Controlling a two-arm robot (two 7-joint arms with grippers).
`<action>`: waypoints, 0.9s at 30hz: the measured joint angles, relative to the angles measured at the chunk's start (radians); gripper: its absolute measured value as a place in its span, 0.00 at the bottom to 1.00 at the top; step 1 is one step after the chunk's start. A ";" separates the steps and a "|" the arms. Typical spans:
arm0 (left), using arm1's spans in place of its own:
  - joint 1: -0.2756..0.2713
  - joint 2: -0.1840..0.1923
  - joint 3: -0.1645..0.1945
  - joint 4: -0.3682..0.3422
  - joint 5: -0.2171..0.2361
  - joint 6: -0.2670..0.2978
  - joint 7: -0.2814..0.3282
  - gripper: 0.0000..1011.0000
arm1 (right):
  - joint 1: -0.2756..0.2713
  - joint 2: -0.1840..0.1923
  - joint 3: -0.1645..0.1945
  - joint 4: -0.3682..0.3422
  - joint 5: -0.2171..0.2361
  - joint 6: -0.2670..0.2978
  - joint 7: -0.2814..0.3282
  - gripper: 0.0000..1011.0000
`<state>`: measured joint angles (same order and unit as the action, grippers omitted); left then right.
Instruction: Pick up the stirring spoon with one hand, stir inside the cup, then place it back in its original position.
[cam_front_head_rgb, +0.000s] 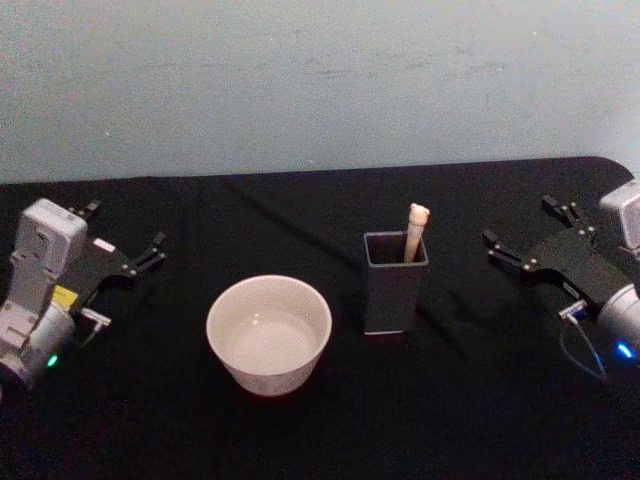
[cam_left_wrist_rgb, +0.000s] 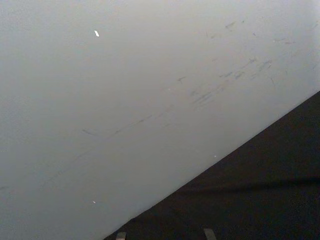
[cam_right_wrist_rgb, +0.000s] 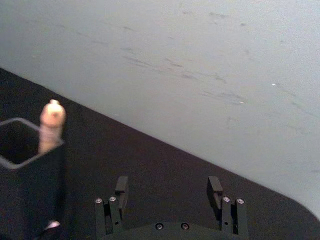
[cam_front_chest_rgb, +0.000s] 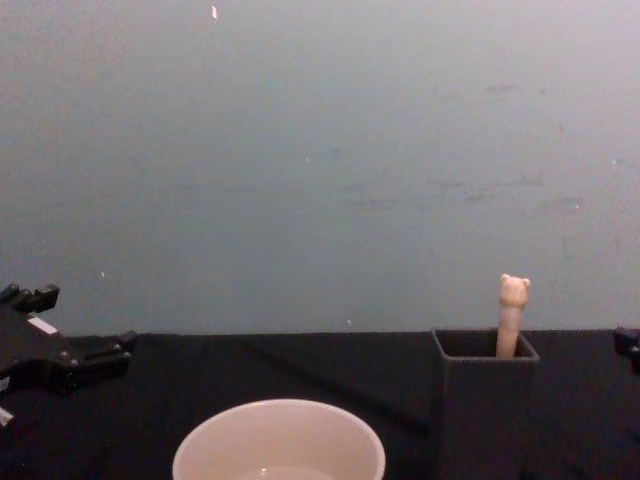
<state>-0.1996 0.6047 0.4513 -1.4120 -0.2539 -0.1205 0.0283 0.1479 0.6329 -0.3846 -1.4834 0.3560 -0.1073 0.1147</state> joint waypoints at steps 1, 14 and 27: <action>0.000 0.000 0.000 0.000 0.000 0.000 0.000 0.99 | -0.004 0.004 0.003 -0.007 0.010 0.002 0.011 0.99; 0.000 0.000 0.000 0.000 0.000 0.000 0.000 0.99 | -0.080 0.051 0.054 -0.122 0.163 0.020 0.226 0.99; 0.000 0.000 0.000 0.000 0.000 0.000 0.000 0.99 | -0.017 -0.013 0.034 -0.098 0.174 0.063 0.306 0.99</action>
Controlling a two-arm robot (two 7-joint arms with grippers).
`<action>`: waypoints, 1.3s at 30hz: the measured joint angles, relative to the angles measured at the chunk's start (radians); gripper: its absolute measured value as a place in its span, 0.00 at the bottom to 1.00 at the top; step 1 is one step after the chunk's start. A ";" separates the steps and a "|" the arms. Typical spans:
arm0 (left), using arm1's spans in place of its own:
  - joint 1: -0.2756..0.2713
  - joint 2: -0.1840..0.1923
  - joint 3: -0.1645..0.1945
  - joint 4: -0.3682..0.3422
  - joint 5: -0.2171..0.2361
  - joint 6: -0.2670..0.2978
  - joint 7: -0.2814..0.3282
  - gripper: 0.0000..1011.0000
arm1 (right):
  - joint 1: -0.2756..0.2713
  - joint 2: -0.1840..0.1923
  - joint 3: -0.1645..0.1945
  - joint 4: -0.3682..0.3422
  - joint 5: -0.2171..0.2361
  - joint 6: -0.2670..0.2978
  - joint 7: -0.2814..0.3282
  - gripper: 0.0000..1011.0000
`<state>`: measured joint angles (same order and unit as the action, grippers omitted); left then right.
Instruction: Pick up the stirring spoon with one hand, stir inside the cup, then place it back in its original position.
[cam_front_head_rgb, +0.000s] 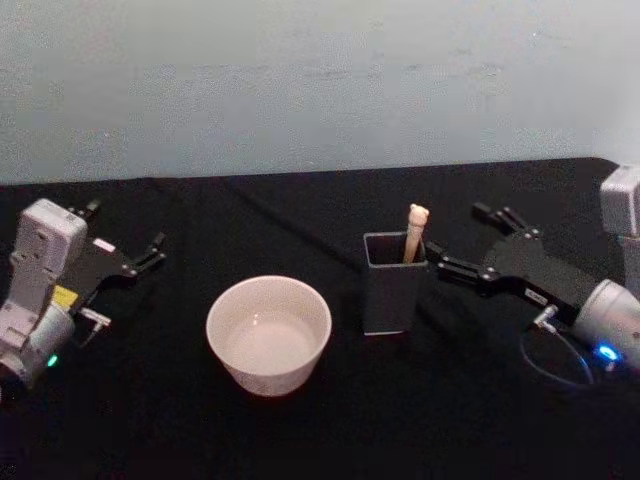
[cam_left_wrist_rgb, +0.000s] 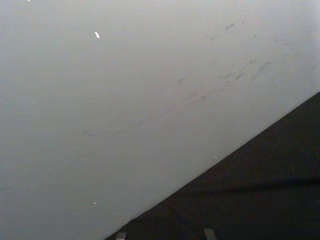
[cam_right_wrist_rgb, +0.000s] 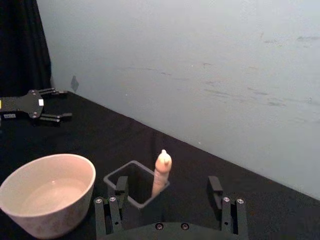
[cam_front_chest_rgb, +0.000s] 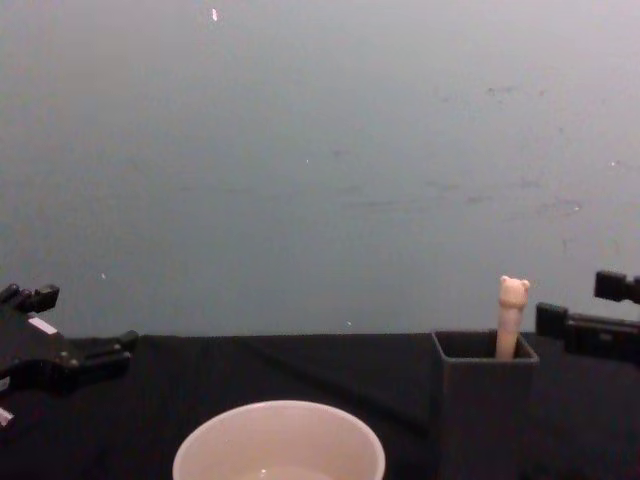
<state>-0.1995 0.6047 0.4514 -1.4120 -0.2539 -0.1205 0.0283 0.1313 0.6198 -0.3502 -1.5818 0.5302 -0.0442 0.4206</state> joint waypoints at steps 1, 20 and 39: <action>0.000 0.000 0.000 0.000 0.000 0.000 0.000 0.99 | 0.006 -0.005 -0.002 0.005 0.000 0.004 0.004 0.99; 0.000 0.000 0.000 0.000 0.000 0.000 0.000 0.99 | 0.128 -0.104 -0.030 0.128 -0.028 0.083 0.064 0.99; 0.000 0.000 0.000 0.000 0.000 0.000 0.000 0.99 | 0.155 -0.127 -0.032 0.156 -0.037 0.115 0.069 0.99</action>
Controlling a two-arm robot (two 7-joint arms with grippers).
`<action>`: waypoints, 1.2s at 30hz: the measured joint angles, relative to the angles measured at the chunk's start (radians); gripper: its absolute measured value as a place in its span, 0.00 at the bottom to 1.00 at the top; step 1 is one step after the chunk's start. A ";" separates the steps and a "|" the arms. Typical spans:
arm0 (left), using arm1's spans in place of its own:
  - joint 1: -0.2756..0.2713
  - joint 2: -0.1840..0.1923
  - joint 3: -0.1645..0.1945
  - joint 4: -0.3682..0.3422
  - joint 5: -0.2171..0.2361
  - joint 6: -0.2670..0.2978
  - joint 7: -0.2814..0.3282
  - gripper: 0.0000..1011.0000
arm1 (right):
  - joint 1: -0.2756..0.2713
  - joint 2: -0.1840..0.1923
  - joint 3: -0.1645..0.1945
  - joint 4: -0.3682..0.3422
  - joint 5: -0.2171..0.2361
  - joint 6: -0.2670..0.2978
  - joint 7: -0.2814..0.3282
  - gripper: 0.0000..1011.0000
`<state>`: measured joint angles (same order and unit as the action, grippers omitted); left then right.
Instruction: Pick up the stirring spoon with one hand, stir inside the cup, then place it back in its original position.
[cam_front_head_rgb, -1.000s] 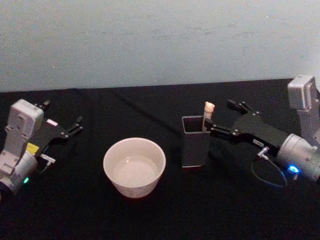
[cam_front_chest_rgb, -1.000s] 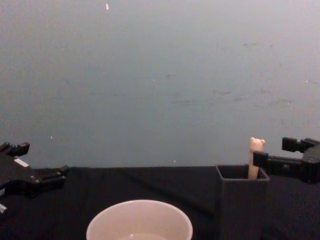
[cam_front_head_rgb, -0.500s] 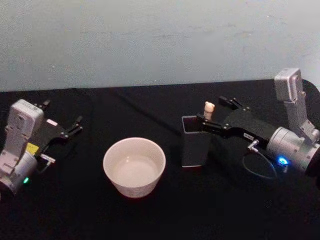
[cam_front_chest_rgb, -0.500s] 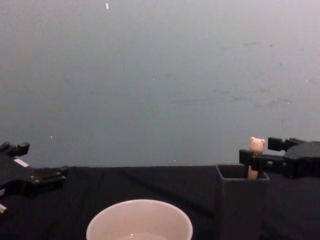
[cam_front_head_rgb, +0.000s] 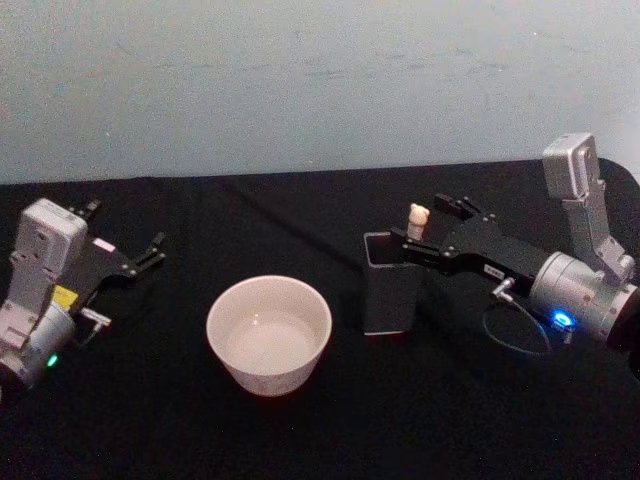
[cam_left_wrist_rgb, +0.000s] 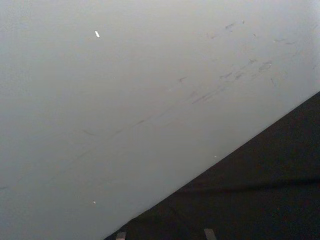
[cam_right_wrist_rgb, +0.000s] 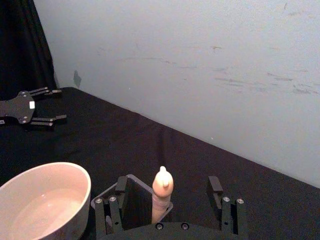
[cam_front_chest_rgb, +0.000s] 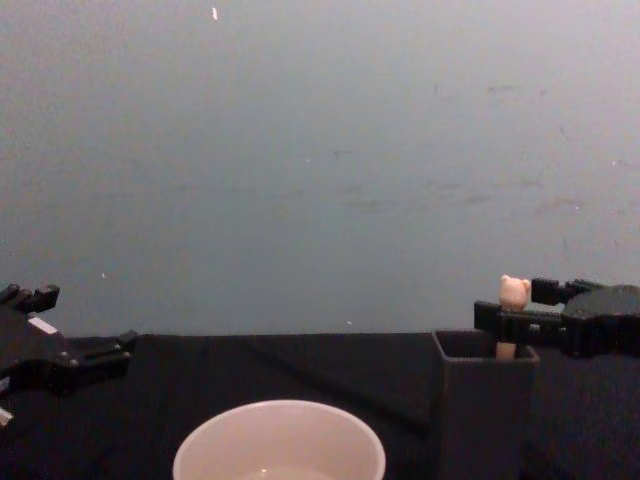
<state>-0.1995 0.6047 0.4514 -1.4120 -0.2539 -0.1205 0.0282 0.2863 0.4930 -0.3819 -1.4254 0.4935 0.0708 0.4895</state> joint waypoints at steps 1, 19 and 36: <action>0.000 0.000 0.000 0.000 0.000 0.000 0.000 0.99 | 0.000 0.000 0.000 0.000 0.000 0.000 0.000 0.99; 0.000 0.000 0.000 0.000 0.000 0.000 0.000 0.99 | -0.001 0.001 0.001 -0.002 0.001 -0.002 0.000 0.99; 0.000 0.000 0.000 0.000 0.000 0.000 0.000 0.99 | -0.001 0.001 0.001 -0.002 0.001 -0.003 -0.001 0.54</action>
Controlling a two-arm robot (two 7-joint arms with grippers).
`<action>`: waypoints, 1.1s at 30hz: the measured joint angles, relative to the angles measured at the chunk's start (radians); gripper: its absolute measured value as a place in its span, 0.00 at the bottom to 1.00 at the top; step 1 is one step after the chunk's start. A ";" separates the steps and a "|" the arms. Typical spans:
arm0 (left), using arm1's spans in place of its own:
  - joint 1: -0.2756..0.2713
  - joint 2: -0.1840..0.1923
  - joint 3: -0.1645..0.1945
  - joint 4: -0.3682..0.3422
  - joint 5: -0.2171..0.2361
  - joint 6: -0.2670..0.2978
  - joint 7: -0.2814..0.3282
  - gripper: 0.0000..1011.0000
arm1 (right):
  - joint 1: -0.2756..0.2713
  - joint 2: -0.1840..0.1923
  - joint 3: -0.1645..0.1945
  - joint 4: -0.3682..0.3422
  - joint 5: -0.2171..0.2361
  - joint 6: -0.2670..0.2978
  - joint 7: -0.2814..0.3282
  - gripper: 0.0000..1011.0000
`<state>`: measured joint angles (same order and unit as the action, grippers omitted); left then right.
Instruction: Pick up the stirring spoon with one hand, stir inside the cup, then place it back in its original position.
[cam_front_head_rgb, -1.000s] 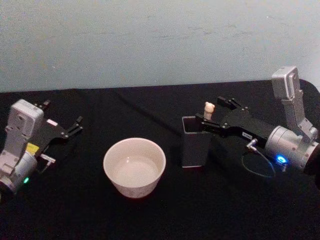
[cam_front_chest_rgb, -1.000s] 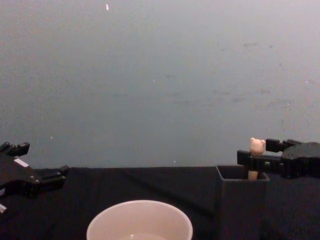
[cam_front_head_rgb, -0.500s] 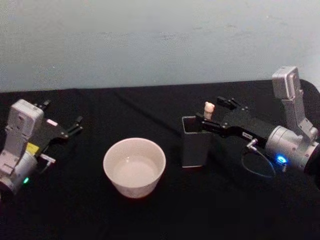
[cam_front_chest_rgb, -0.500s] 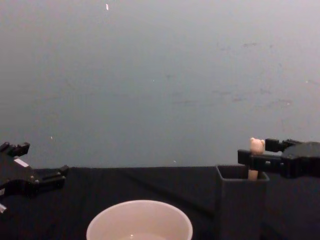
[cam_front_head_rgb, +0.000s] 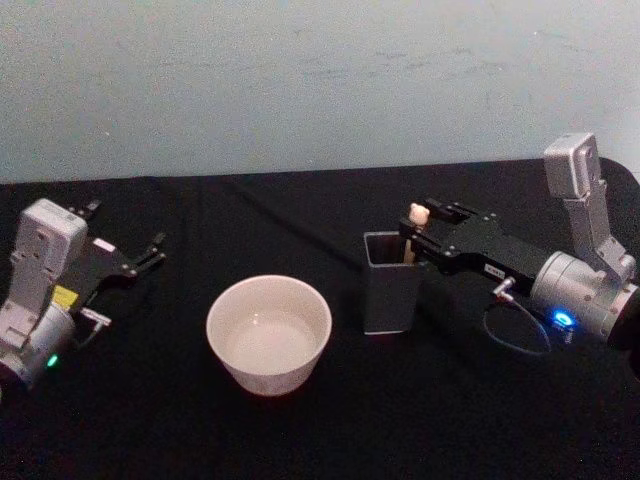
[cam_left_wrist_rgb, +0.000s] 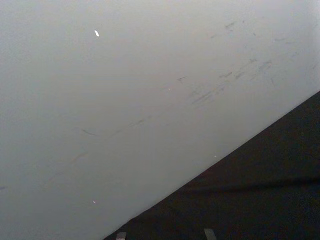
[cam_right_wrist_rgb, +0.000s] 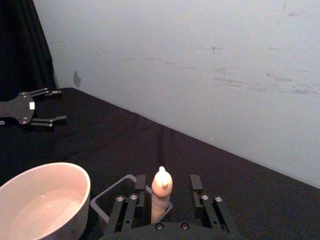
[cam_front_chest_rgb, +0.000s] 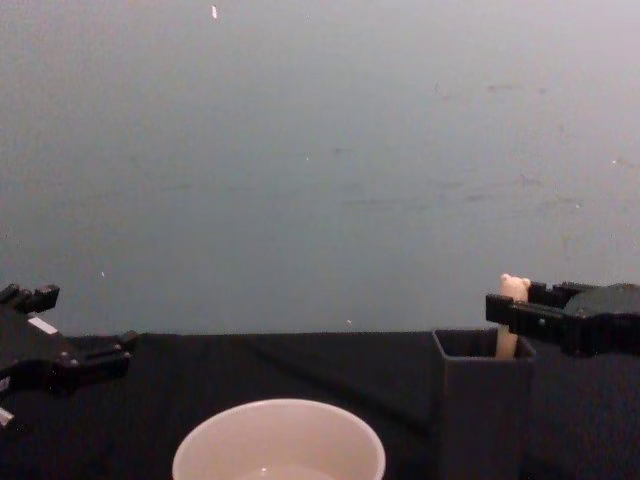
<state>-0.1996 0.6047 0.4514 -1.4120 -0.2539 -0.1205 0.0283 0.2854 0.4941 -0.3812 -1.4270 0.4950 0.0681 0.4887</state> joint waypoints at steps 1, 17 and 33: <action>0.000 0.000 0.000 0.000 0.000 0.000 0.000 0.99 | 0.000 0.000 0.000 0.000 0.000 0.000 0.000 0.54; 0.000 0.000 0.000 0.000 0.000 0.000 0.000 0.99 | 0.000 0.000 0.000 0.000 0.000 0.000 0.000 0.21; 0.000 0.000 0.000 0.000 0.000 0.000 0.000 0.99 | 0.000 0.000 0.000 0.000 0.000 0.000 0.000 0.21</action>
<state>-0.1995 0.6046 0.4514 -1.4120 -0.2539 -0.1205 0.0283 0.2853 0.4941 -0.3812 -1.4269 0.4950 0.0684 0.4884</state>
